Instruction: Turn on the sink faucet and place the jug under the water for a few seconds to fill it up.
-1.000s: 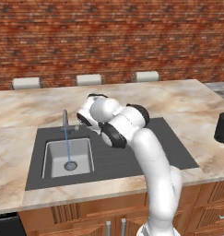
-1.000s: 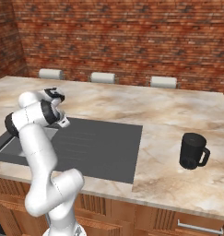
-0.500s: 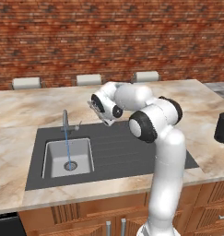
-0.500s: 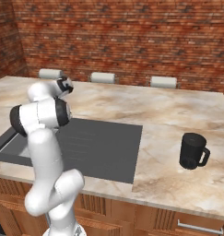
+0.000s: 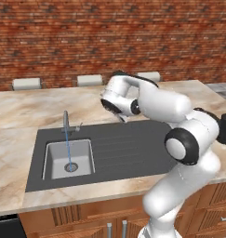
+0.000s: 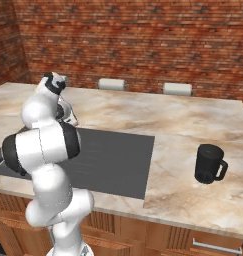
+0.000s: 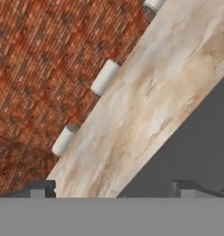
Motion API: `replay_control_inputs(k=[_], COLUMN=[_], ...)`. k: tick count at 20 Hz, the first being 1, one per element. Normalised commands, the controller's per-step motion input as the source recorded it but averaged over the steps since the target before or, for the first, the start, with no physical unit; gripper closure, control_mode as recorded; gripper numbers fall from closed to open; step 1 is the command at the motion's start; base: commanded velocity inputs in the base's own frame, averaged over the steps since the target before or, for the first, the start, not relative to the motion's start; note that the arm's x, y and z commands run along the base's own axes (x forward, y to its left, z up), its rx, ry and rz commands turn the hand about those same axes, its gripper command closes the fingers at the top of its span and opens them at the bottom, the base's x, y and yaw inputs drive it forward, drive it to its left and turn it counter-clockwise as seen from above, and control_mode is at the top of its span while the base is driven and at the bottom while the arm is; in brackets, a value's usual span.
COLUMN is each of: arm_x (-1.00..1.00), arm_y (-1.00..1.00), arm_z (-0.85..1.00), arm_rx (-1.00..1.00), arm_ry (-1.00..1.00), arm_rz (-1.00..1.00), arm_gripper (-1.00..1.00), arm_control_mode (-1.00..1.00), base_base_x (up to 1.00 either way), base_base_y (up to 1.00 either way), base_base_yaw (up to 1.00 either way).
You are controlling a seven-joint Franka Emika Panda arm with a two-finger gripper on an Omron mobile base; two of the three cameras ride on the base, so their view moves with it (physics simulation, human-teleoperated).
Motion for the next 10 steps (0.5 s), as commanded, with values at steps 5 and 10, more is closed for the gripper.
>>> replay_control_inputs(k=[5, 10], arm_x=[-1.00, -0.66], arm_y=[-0.74, -0.99], arm_z=[0.68, 0.86], arm_rx=[0.00, 0.01], arm_ry=[-0.04, -0.01], arm_rz=[-0.01, -0.02], arm_gripper=[-1.00, -1.00], arm_control_mode=[-1.00, -1.00], base_base_x=[0.00, 0.00], base_base_y=[0.00, 0.00], base_base_yaw=[0.00, 0.00])
